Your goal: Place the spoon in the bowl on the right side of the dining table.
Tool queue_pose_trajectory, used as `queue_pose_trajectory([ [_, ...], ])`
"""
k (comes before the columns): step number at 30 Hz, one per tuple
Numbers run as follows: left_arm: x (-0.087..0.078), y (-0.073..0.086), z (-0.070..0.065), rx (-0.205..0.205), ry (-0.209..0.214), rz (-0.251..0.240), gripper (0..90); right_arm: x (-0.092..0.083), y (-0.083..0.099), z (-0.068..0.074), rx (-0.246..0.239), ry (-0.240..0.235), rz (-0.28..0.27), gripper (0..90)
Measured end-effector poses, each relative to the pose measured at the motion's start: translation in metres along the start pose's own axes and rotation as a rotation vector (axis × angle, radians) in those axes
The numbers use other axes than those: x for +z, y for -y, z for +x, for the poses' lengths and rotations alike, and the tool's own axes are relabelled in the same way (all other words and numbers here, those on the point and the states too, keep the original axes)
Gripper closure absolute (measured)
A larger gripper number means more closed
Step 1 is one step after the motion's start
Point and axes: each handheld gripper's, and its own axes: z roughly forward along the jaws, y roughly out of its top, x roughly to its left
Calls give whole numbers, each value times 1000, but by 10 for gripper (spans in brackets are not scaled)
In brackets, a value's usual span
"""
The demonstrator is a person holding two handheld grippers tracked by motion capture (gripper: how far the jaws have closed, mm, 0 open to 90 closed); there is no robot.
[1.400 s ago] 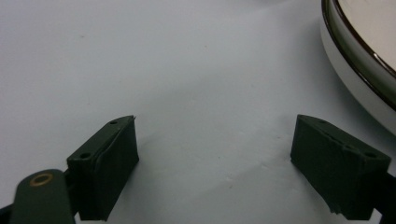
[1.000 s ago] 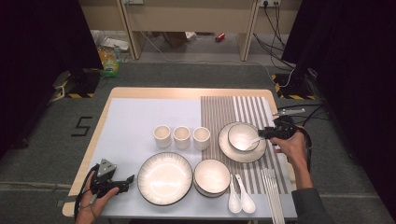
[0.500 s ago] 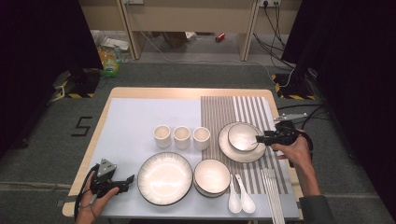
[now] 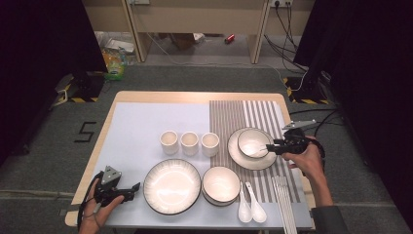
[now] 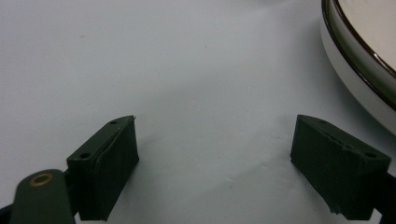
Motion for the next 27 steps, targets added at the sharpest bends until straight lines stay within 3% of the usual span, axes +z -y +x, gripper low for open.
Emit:
queue_pose_trajectory([
  [18, 0, 0, 0, 1, 0, 1, 137, 4, -5, -5, 29, 9, -11, 547],
  [27, 0, 0, 0, 1, -1, 0, 138, -8, -2, -7, 51, 8, -55, 508],
])
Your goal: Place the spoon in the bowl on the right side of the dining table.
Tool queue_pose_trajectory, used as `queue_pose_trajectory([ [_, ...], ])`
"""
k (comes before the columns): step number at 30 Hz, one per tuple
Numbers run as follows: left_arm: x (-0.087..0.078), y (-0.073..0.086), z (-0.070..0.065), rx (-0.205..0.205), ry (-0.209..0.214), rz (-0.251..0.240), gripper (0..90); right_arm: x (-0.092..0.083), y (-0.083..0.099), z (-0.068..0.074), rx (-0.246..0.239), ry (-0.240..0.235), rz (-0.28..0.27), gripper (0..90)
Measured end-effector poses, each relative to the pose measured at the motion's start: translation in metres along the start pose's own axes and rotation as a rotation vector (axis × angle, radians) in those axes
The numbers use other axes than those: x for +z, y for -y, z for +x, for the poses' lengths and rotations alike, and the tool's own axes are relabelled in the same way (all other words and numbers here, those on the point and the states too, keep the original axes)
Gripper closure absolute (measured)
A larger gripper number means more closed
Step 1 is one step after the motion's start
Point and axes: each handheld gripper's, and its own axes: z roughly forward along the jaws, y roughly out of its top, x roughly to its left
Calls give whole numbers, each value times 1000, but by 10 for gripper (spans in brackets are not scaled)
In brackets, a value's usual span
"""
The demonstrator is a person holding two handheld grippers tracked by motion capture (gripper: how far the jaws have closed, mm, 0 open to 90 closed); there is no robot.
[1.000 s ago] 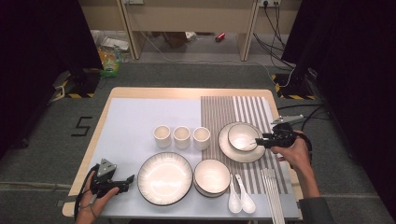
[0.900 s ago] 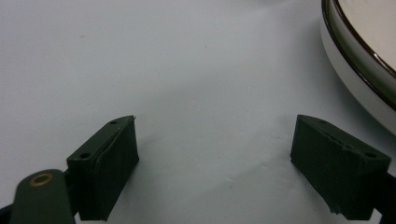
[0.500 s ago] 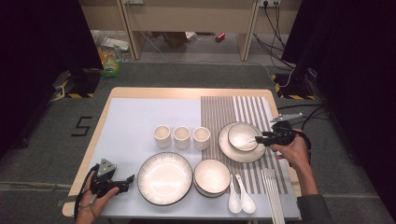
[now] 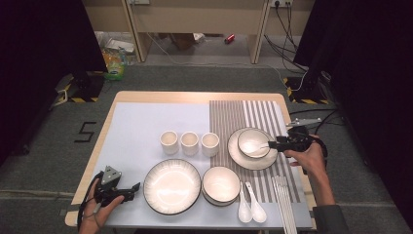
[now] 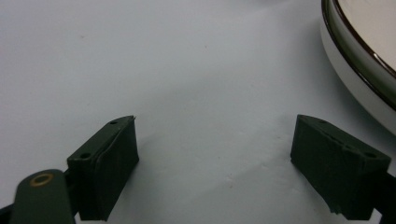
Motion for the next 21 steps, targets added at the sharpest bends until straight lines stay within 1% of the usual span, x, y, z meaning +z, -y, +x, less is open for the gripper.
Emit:
queue_pose_trajectory([
  [2, 0, 0, 0, -1, 1, 2, 137, -4, 0, 0, 10, 2, -8, 505],
  [4, 0, 0, 0, -1, 1, 0, 137, -7, 0, -1, 11, 3, -21, 502],
  [9, 0, 0, 0, -1, 0, 1, 137, -17, 2, -4, 27, 17, -48, 492],
  [11, 0, 0, 0, 0, 0, 1, 137, -21, 4, -5, 42, 20, -54, 488],
  [14, 0, 0, 0, 1, -1, 1, 138, -27, 10, -7, 66, 32, -73, 485],
  [18, 0, 0, 0, -3, 0, 1, 137, -34, 17, -6, 75, 34, -80, 482],
  [21, 0, 0, 0, -4, 1, -1, 137, -38, 24, -5, 83, 45, -90, 479],
])
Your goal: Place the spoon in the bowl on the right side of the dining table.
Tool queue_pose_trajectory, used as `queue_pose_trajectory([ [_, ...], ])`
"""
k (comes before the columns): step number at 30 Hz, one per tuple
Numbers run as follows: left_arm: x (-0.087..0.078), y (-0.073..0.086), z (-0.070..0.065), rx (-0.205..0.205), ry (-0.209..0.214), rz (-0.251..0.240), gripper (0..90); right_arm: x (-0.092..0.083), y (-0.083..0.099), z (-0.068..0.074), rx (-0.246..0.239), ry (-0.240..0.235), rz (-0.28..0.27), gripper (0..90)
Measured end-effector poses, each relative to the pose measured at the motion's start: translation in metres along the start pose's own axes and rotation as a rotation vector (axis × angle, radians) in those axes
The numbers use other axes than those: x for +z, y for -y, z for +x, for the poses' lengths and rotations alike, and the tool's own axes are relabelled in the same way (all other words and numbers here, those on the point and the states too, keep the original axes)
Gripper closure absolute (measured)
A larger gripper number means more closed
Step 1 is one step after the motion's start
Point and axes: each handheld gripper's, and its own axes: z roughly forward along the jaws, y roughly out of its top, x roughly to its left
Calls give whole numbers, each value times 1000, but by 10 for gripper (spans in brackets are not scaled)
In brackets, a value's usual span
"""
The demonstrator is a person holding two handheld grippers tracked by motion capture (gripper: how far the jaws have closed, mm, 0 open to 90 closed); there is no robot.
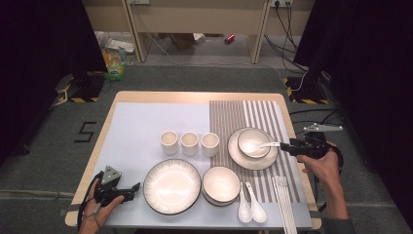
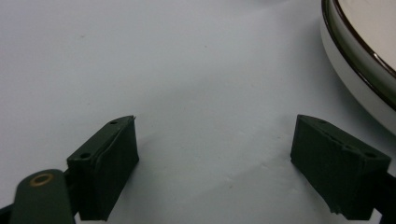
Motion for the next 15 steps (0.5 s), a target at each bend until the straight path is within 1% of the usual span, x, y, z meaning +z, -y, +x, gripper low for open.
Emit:
queue_pose_trajectory([
  [9, 0, 0, 0, 0, 0, 0, 138, -4, 18, 6, 16, -3, -4, 472],
  [15, 0, 0, 0, 0, 0, 0, 137, -3, 26, 13, 6, -1, 7, 471],
])
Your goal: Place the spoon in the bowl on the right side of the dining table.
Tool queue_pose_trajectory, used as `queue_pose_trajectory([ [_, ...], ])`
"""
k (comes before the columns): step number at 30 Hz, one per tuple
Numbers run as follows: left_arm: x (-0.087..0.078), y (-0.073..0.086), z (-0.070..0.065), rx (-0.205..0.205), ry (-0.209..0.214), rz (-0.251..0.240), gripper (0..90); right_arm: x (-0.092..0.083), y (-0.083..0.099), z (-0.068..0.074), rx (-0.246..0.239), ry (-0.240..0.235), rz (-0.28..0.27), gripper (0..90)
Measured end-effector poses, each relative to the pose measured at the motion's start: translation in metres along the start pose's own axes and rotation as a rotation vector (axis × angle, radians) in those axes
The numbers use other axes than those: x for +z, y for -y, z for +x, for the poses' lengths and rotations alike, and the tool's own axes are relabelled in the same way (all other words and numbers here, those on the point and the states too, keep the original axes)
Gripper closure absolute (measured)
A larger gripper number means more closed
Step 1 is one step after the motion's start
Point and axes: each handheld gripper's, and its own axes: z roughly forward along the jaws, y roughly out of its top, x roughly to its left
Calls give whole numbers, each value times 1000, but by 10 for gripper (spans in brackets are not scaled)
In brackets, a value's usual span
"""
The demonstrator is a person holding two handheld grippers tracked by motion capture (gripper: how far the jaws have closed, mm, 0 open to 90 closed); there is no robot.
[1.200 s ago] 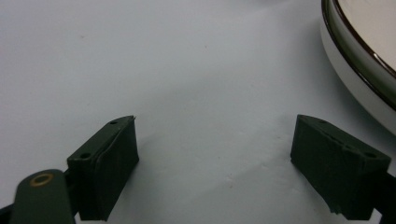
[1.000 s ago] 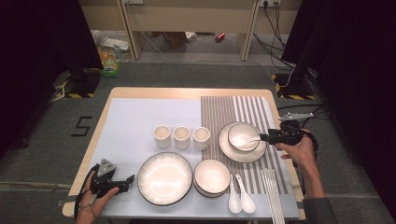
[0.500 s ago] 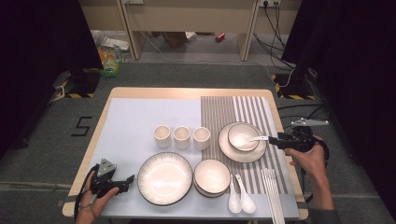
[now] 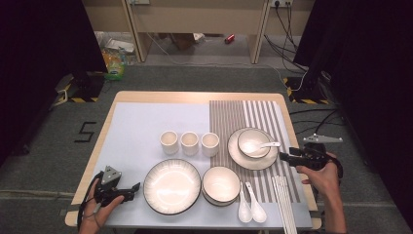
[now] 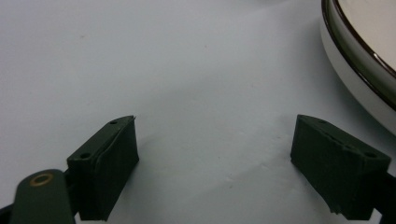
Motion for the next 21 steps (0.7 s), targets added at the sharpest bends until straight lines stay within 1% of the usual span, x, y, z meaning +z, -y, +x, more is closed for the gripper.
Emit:
queue_pose_trajectory([
  [4, 0, 0, 0, 0, 0, 0, 138, -1, 6, 4, -8, 4, 2, 471],
  [9, 0, 0, 0, 1, -1, 1, 137, -1, 13, 8, -17, -4, 12, 472],
  [12, 0, 0, 0, 0, 0, 0, 138, -2, 17, 9, -19, 7, 15, 472],
  [17, 0, 0, 0, 0, 0, 0, 138, -2, 24, 11, -24, 2, 20, 472],
  [21, 0, 0, 0, 0, 0, 0, 138, -3, 28, 11, -25, 8, 21, 472],
])
